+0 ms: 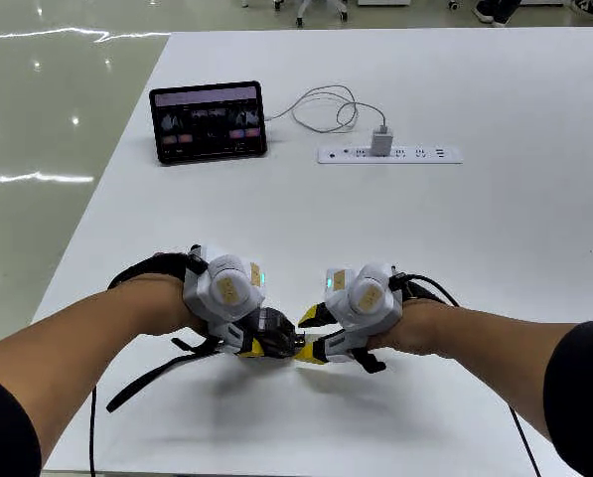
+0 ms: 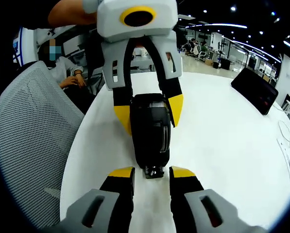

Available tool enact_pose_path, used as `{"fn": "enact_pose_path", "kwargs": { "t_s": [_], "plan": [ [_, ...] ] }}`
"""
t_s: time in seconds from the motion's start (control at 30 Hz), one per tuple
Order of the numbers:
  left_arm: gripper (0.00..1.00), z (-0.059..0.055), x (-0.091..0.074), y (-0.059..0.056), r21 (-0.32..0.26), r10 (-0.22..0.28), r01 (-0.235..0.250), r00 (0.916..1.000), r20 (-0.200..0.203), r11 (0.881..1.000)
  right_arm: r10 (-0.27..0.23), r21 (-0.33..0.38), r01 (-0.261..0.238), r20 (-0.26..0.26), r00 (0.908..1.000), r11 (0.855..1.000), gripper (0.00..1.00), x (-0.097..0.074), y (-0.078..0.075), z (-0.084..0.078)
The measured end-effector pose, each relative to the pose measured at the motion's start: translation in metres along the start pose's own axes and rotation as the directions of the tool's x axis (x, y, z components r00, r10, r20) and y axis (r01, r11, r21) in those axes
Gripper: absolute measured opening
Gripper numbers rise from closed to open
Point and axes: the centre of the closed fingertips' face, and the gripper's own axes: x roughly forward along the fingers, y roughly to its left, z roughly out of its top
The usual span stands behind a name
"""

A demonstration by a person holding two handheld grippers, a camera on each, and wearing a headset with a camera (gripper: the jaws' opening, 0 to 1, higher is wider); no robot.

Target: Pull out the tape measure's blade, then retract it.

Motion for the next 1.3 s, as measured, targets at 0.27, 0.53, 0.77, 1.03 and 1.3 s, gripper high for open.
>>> {"fn": "enact_pose_path", "kwargs": {
  "t_s": [0.27,0.53,0.77,1.03,1.3],
  "plan": [
    [0.31,0.000,0.000,0.000,-0.003,-0.007,0.007,1.0000,-0.002,1.000,0.003,-0.022,-0.003,-0.020,0.9998,1.000,0.16,0.007,0.002,-0.003],
    [0.31,0.000,0.000,0.000,-0.012,-0.008,0.008,1.0000,-0.003,1.000,0.009,-0.006,-0.009,-0.021,0.9997,1.000,0.10,0.007,-0.001,-0.005],
    [0.31,0.000,0.000,0.001,-0.027,-0.009,0.009,1.0000,-0.002,1.000,0.021,-0.041,-0.022,-0.042,0.9989,0.999,0.09,0.007,-0.002,-0.007],
    [0.31,-0.001,0.000,0.000,-0.019,-0.009,0.009,1.0000,-0.001,1.000,0.026,-0.033,-0.028,-0.053,0.9982,0.999,0.09,0.004,-0.001,-0.009],
    [0.31,0.000,0.000,0.001,-0.014,-0.006,0.006,1.0000,-0.002,1.000,0.024,-0.010,-0.025,-0.064,0.9976,1.000,0.10,-0.002,-0.003,-0.018]
  ]
}}
